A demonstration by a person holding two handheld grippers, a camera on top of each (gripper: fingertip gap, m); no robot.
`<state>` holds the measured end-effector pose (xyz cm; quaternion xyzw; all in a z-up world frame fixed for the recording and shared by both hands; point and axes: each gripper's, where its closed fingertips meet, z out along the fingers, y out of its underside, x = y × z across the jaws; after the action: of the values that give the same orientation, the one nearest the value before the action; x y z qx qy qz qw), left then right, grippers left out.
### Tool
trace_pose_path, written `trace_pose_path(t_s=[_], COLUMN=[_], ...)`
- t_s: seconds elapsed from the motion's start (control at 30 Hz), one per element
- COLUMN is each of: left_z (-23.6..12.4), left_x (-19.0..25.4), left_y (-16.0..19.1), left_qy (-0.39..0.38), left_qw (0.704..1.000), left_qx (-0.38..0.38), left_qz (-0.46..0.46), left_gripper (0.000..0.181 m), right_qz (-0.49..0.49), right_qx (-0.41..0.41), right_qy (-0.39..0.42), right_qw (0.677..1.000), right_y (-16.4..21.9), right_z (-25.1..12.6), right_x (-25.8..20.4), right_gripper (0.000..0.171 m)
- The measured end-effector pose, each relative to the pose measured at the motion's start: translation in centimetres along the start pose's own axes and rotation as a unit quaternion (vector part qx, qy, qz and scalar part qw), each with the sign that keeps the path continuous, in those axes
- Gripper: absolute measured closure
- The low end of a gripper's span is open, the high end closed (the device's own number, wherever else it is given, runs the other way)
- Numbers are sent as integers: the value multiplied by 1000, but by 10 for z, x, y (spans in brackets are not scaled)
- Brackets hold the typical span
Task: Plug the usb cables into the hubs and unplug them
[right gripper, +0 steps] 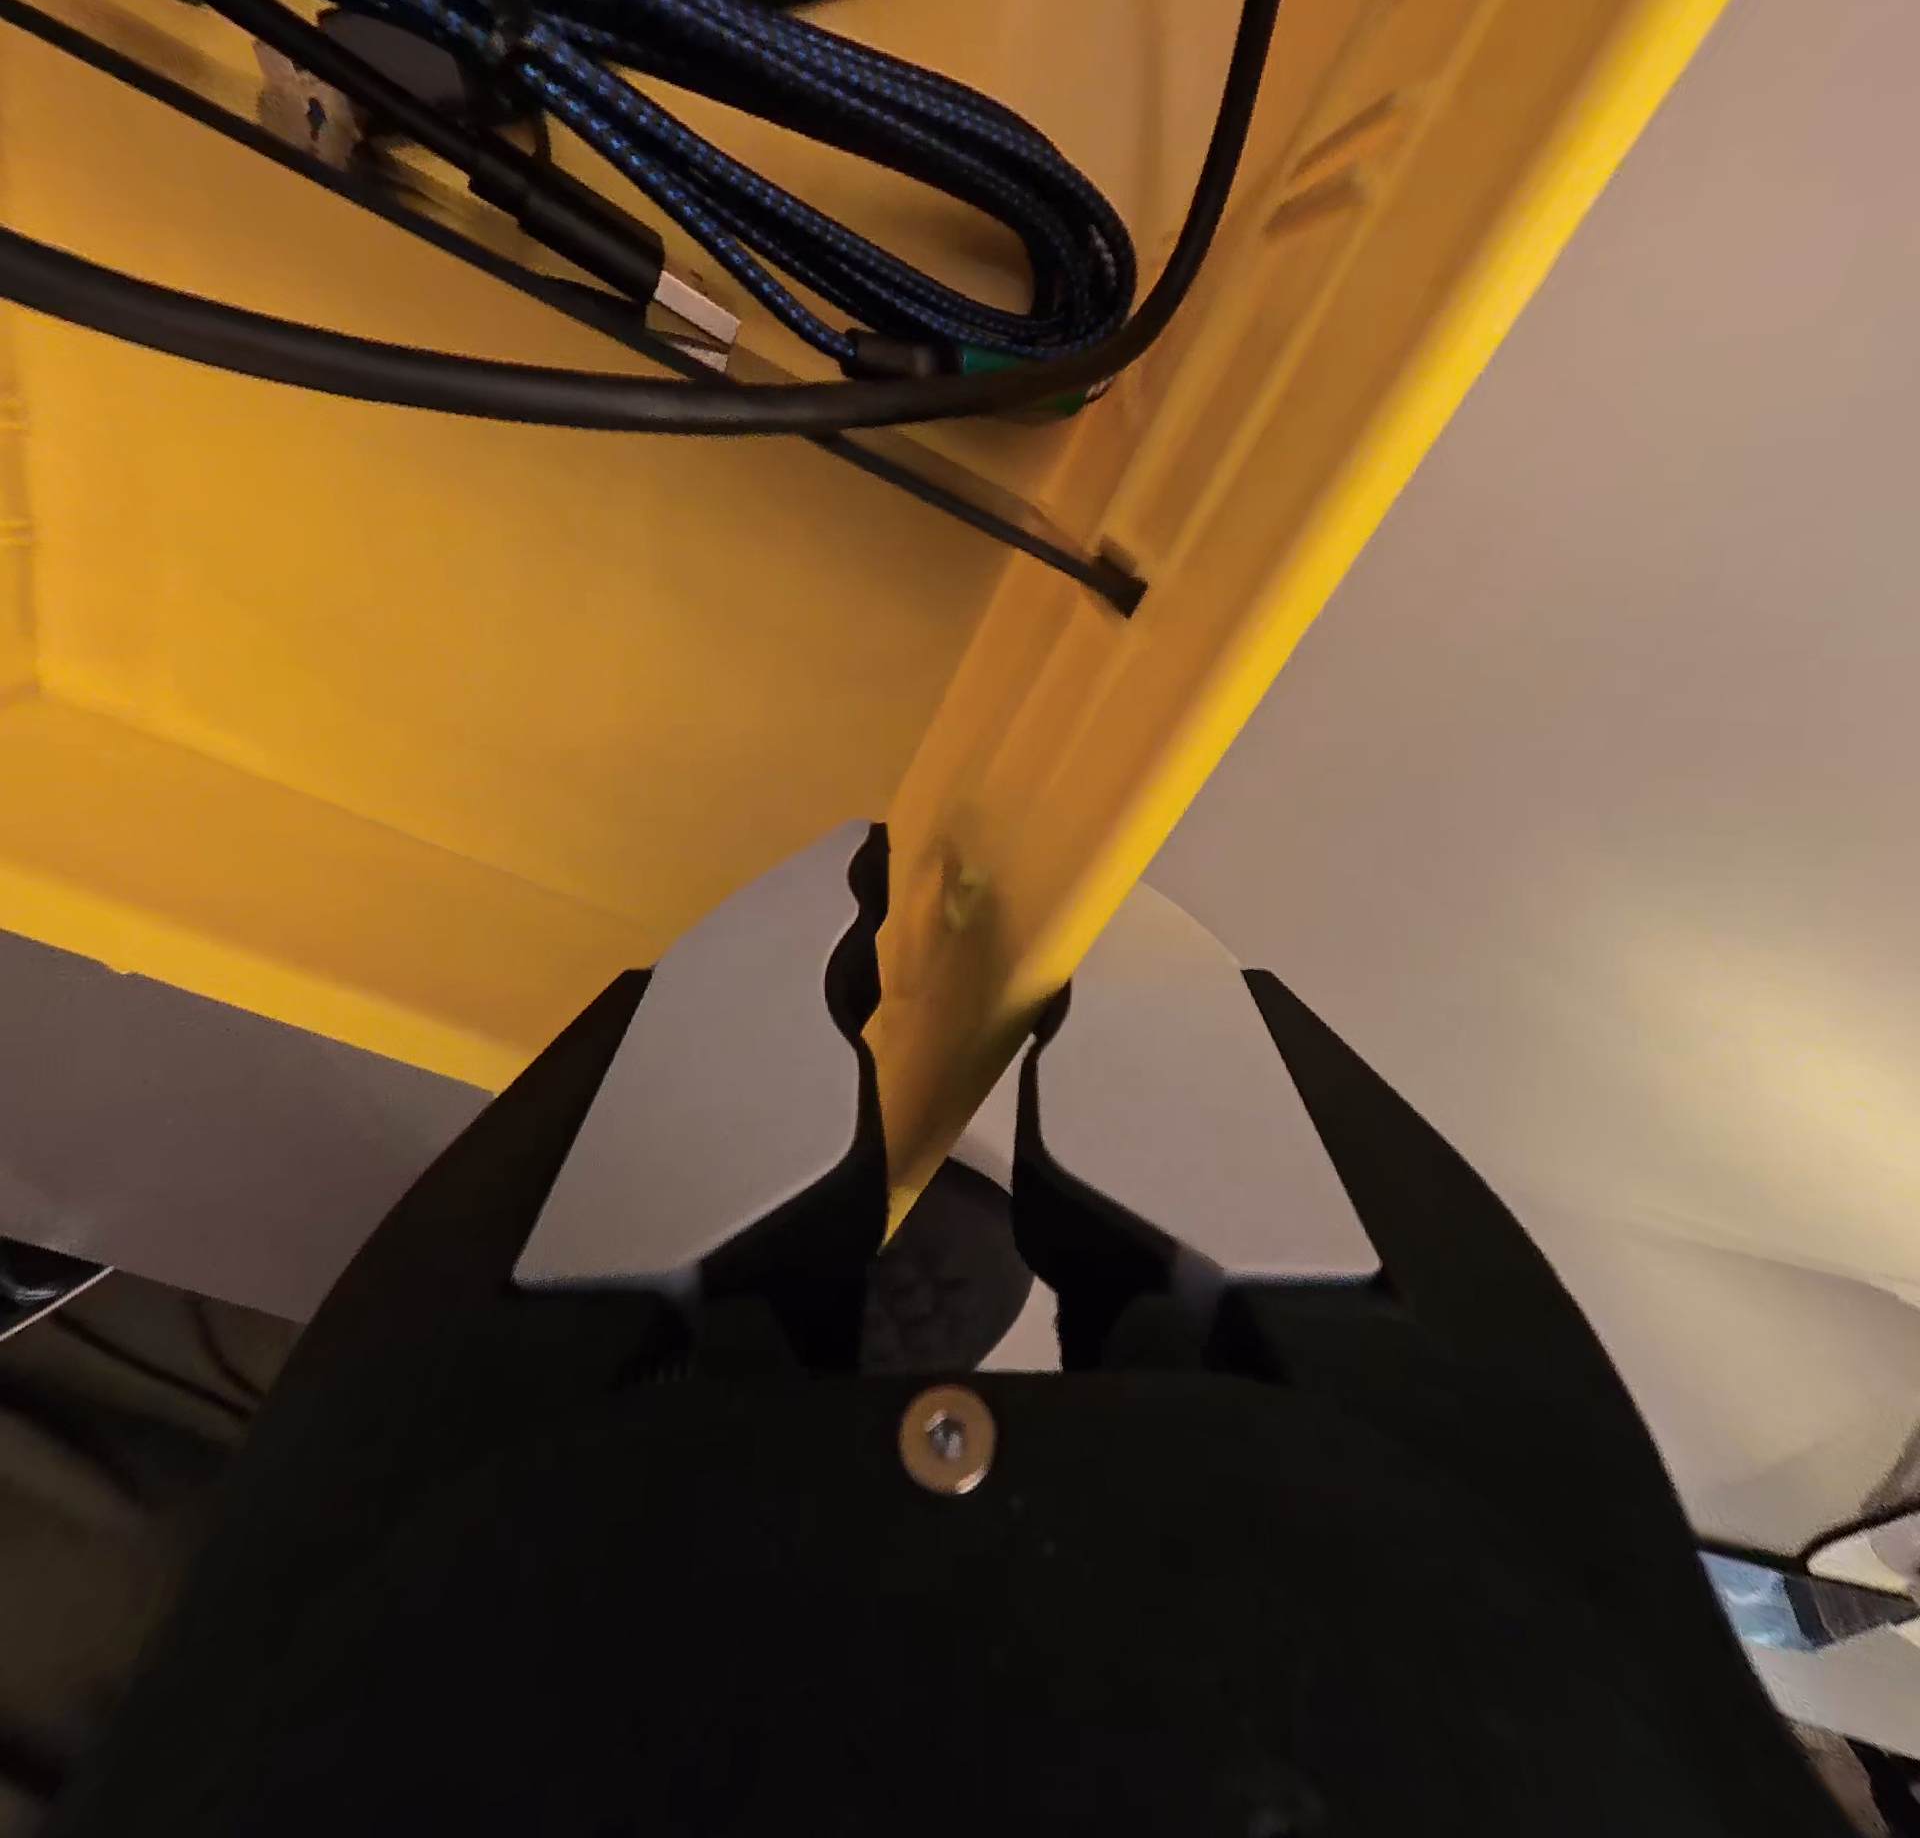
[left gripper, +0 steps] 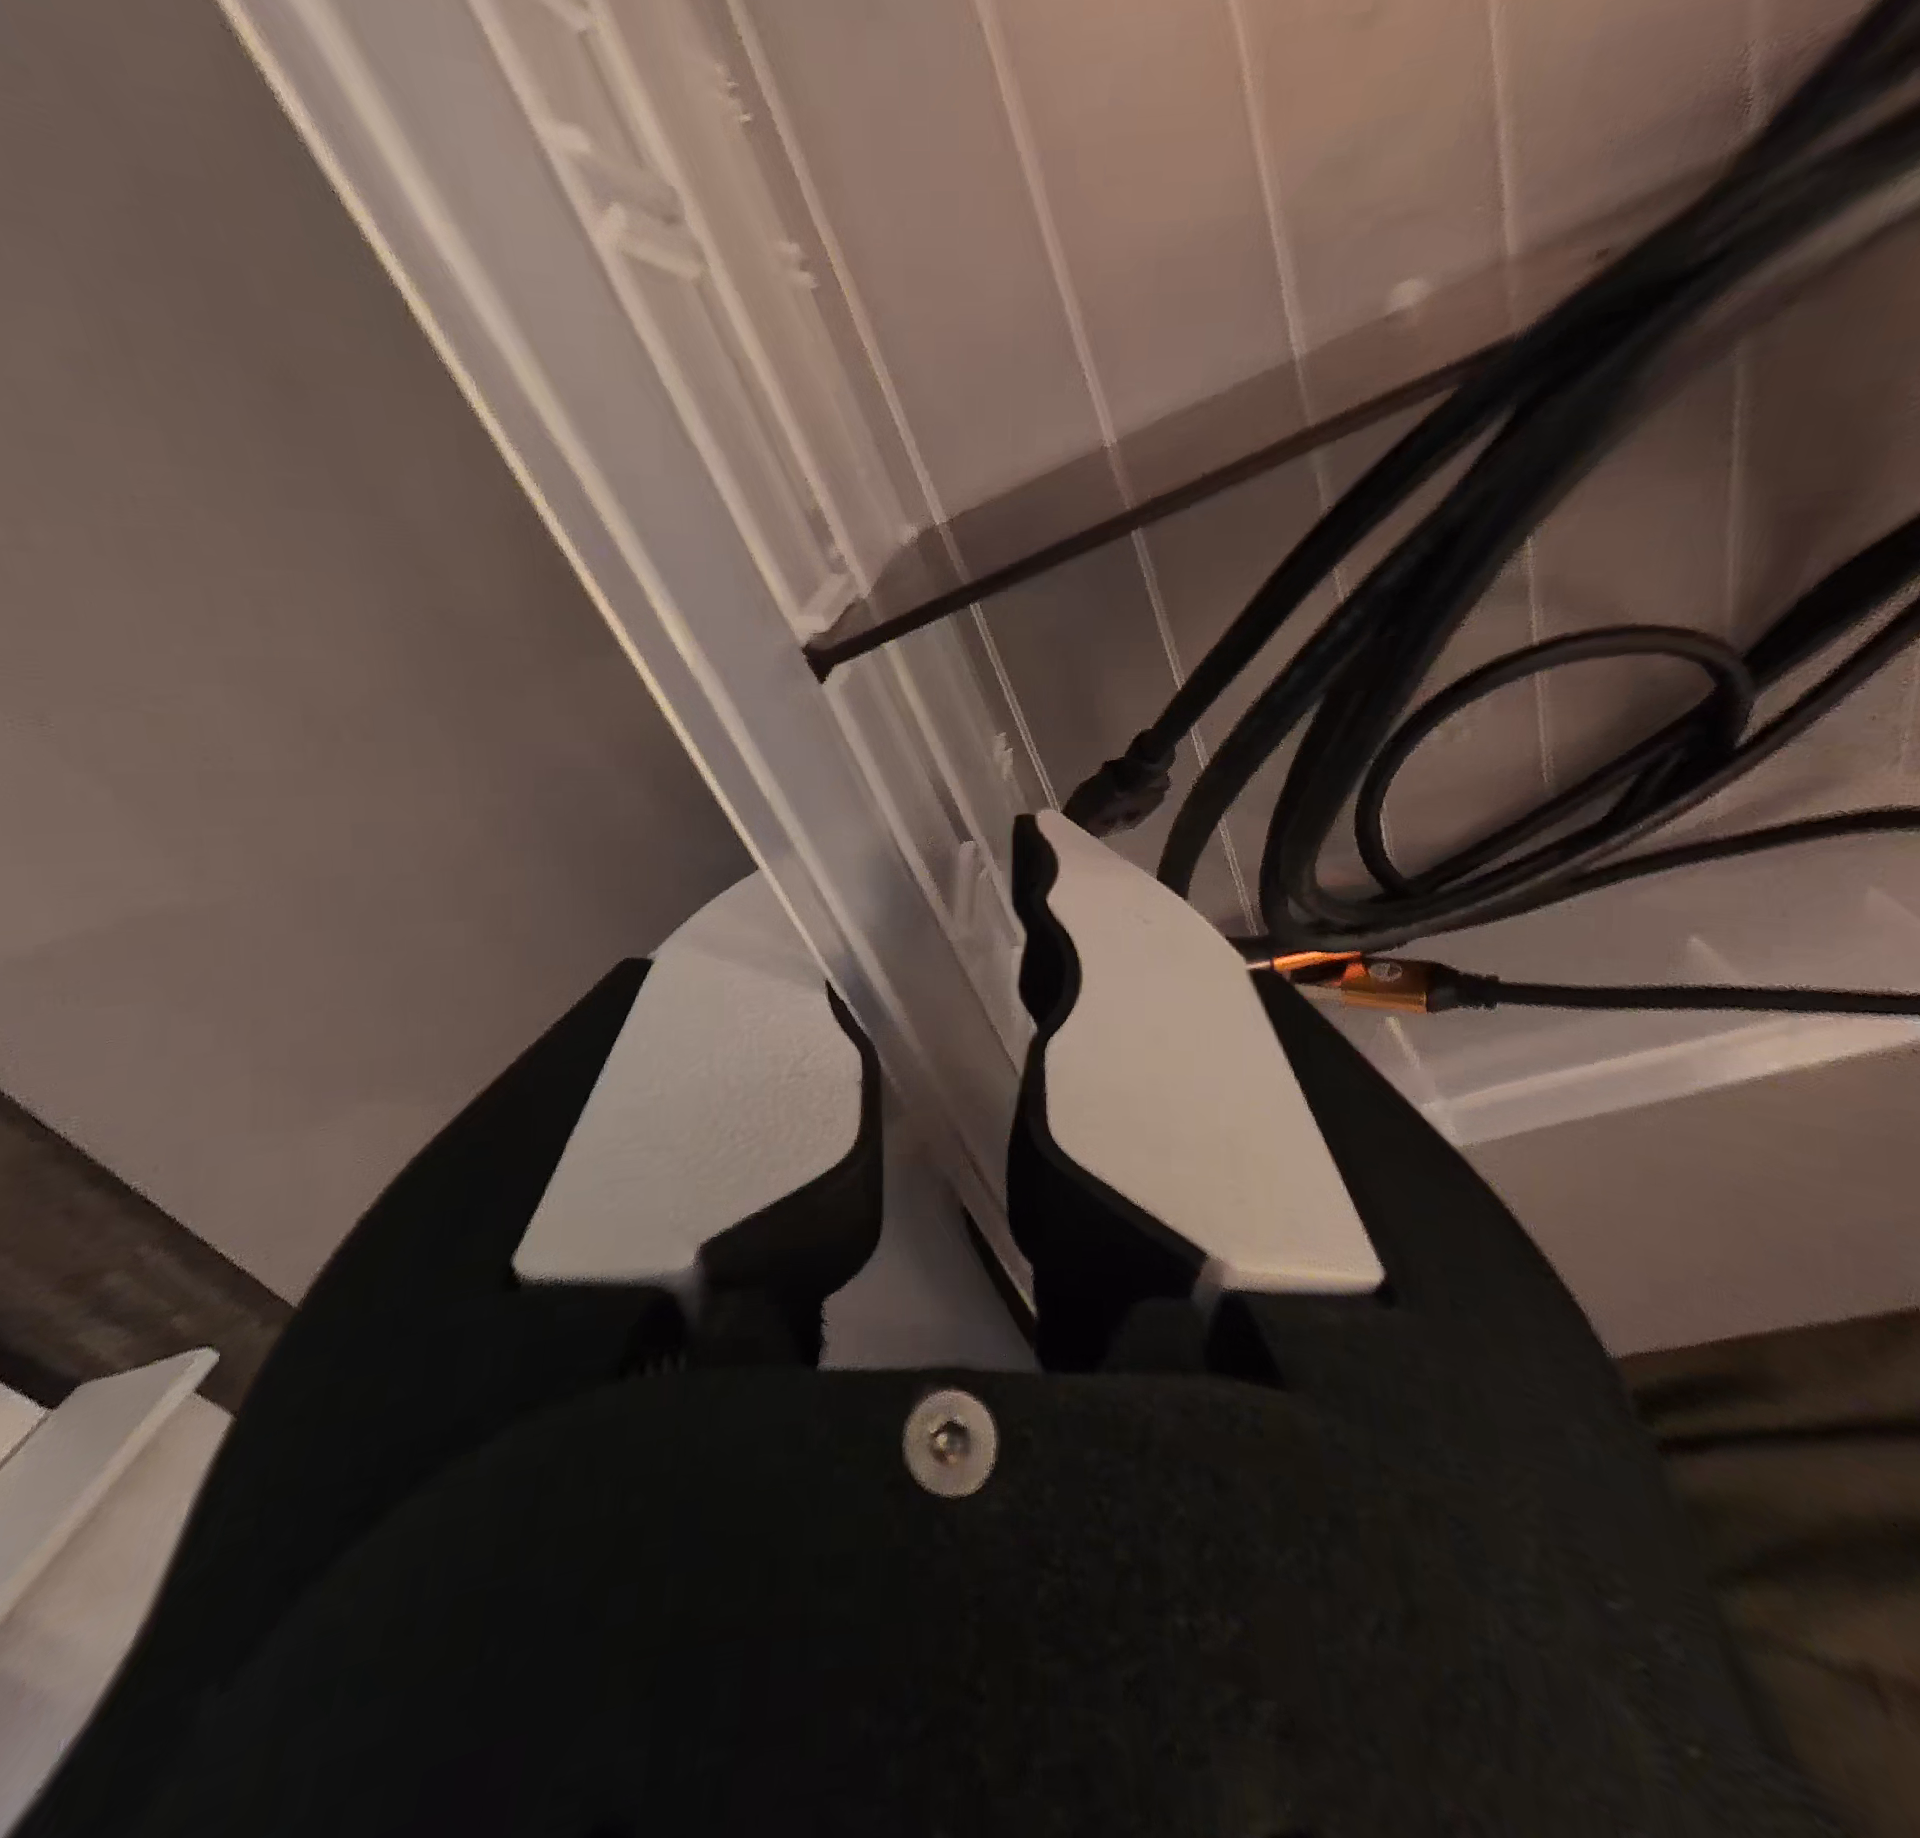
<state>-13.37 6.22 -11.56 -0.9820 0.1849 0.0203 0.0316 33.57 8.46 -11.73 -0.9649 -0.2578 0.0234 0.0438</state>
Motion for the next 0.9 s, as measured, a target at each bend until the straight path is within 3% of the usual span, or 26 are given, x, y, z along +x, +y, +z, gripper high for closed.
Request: trace_pose_path(t_s=[0.13, 0.27, 0.33, 0.4, 0.43, 0.47, 0.57, 0.67, 0.77, 0.9], left_z=[-6, -28, -44, -64, -75, -86, -116, -134, -145, -151], left_x=[9, 8, 4, -1, -3, -4, -3, 2, 4, 9], left_y=[1, -5, -10, -17, -21, -23, -26, -20, -16, -16], left_qy=[28, 49, 54, 52, 53, 55, 51, 53, 48, 54], left_qw=[999, 996, 992, 985, 979, 973, 955, 944, 939, 933], left_qx=[6, 64, 107, 165, 194, 222, 291, 322, 338, 351], left_qz=[18, 25, 28, 23, 18, 15, 23, 37, 46, 60], left_gripper=[155, 155, 155, 155, 155, 155, 155, 155, 155, 156], right_qz=[12, 13, -55, -140, -148, -144, -131, -114, -106, -77], right_qx=[44, 180, 323, 486, 532, 541, 473, 394, 339, 258], right_qy=[20, 93, 70, -21, -77, -124, -173, -98, 16, 28], right_qw=[999, 979, 942, 863, 830, 819, 854, 907, 934, 963], right_y=[-3, -23, -59, -92, -101, -109, -136, -164, -188, -201], right_z=[-22, -85, -126, -165, -175, -175, -140, -96, -68, -41], right_x=[4, -2, -45, -118, -149, -173, -215, -217, -202, -203], right_gripper=[149, 148, 148, 148, 146, 144, 142, 141, 142, 142])
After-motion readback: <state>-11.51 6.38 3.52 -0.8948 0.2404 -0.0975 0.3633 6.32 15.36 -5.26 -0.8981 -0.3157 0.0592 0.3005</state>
